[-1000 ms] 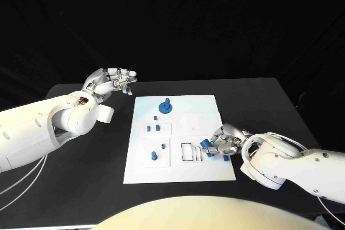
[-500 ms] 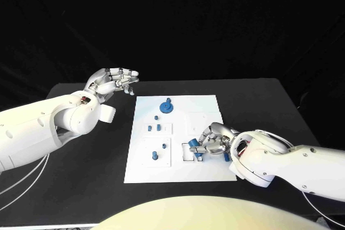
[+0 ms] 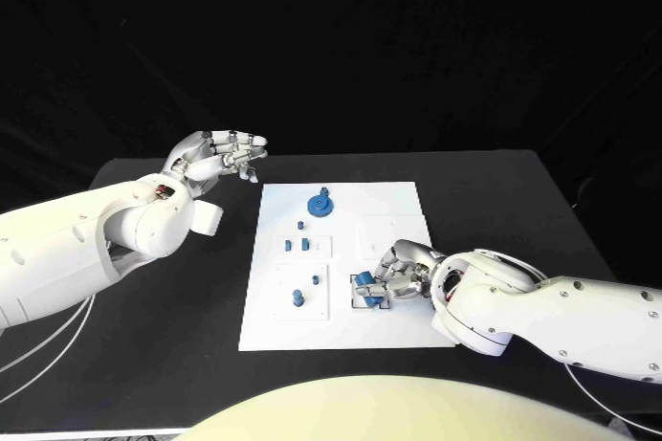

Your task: Assemble the parts on the task board

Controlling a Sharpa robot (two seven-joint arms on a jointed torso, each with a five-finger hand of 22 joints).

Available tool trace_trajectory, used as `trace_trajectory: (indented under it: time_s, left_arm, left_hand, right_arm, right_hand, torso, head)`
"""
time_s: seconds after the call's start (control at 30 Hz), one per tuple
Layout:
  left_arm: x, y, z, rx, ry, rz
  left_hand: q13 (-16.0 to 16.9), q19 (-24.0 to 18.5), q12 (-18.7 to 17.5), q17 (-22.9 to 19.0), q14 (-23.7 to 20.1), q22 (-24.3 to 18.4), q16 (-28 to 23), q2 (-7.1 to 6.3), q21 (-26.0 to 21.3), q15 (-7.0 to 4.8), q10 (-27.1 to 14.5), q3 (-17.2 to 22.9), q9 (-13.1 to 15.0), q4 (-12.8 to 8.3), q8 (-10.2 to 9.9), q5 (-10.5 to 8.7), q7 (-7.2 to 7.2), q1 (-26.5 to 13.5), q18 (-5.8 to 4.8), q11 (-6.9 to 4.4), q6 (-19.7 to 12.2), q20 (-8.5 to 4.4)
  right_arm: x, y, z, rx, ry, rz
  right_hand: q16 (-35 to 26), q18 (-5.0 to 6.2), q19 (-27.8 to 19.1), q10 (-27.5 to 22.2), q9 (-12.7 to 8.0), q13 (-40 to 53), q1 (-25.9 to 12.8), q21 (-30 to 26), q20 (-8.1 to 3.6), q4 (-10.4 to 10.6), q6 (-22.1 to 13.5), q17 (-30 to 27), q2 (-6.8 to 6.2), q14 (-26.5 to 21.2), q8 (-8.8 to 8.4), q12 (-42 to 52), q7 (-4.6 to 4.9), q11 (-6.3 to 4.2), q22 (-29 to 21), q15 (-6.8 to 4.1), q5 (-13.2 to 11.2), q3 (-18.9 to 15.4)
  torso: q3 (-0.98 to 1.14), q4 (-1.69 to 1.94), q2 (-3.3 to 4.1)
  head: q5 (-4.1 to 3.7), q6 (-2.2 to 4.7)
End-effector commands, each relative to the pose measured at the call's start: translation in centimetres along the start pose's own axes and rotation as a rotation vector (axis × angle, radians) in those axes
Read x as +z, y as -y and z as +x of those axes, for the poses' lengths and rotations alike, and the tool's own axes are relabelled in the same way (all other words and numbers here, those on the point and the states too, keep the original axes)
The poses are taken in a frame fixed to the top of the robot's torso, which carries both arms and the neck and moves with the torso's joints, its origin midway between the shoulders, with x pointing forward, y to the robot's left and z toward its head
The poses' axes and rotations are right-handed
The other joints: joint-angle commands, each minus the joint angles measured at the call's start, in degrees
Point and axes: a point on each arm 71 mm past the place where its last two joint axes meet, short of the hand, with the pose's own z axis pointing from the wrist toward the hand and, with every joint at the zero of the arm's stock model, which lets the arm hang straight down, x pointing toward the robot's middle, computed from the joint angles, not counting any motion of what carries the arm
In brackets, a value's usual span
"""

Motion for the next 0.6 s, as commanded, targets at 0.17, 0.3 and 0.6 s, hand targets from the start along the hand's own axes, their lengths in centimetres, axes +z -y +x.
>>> trace_trajectory:
  time_s: [0.17,0.3,0.6]
  left_arm:
    - [0.01,0.09,0.22,-0.008,-0.019,0.004]
    - [-0.01,0.09,0.19,-0.008,-0.018,0.004]
    - [-0.05,0.09,0.14,-0.007,-0.017,0.002]
  left_hand:
    - [0.0,0.4,0.2,-0.1,-0.3,-0.1,0.3,-0.12,-0.3,0.25,-0.3,-0.1,-0.1,0.5,0.3,0.26,1.09,-0.4,0.84,-0.07,-0.4,0.15]
    - [0.0,0.4,0.2,-0.1,-0.3,-0.1,0.3,-0.12,-0.3,0.25,-0.3,-0.1,-0.1,0.5,0.3,0.26,1.09,-0.4,0.84,-0.07,-0.4,0.15]
    - [0.0,0.4,0.2,-0.1,-0.3,-0.1,0.3,-0.10,-0.3,0.26,-0.4,-0.1,-0.1,0.5,0.4,0.27,1.10,-0.5,0.84,-0.06,-0.5,0.17]
  right_arm:
    - [0.39,-0.19,0.16,-0.052,0.005,0.006]
    - [0.55,-0.16,0.15,-0.060,0.015,0.012]
    - [0.84,0.03,-0.09,-0.094,0.046,0.025]
  right_hand:
    - [0.2,-0.81,6.0,5.6,0.6,14.8,-0.9,0.2,-0.44,0.1,2.4,15.0,-0.88,6.0,0.39,0.1,-1.92,-0.43,15.1,-0.46,-1.1,-0.6]
    - [0.2,-0.81,6.0,5.6,0.7,14.7,-2.3,0.2,-0.47,0.1,2.4,15.0,-1.27,6.0,0.64,0.0,-1.95,-0.45,15.1,-0.49,-2.4,-0.6]
    - [0.2,-0.81,6.0,5.5,1.4,14.6,-12.6,0.2,-0.55,0.4,2.3,15.0,-6.28,6.0,1.86,-0.2,-2.06,-0.55,15.1,-0.59,-8.8,1.1]
  torso:
    - [0.04,0.08,0.08]
    - [0.02,0.06,0.03]
    - [0.00,0.09,-0.01]
  head:
    - [0.07,0.00]
    - [0.08,0.00]
    - [-0.06,0.00]
